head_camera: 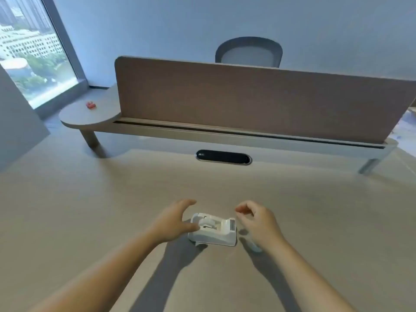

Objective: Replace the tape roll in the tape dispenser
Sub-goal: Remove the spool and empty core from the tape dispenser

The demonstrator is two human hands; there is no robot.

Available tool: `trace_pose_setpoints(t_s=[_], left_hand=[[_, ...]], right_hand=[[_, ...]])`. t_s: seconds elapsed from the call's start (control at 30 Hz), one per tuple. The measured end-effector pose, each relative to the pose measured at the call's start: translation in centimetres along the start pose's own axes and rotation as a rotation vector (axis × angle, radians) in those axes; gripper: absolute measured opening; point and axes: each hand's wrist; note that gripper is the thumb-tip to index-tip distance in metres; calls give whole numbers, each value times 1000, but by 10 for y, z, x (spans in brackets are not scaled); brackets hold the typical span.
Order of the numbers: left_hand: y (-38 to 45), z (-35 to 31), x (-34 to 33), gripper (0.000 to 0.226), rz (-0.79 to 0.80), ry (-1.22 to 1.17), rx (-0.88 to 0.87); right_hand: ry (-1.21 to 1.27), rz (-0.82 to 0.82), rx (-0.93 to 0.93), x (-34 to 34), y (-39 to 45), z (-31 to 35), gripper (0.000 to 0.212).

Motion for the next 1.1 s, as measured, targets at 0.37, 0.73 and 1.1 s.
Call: trace_pose_setpoints(t_s=[0.37,0.73,1.1], left_hand=[[22,41,-38,66,51,-161,76],[22,41,-38,57,-8,-248,104],[25,40,-40,54,-34,-232,60]], right_hand=[[-232,74,147,-58,16,-21,20],[-307,71,154,-71,16,-35,18],[-256,65,134,-76,12,-38,19]])
Point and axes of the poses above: each hand's wrist, its own y-axis towards the middle knuckle, its own x-axis out of the back of the hand, z = x × y, and after that the axes turned 11 degrees about -z, right-handed
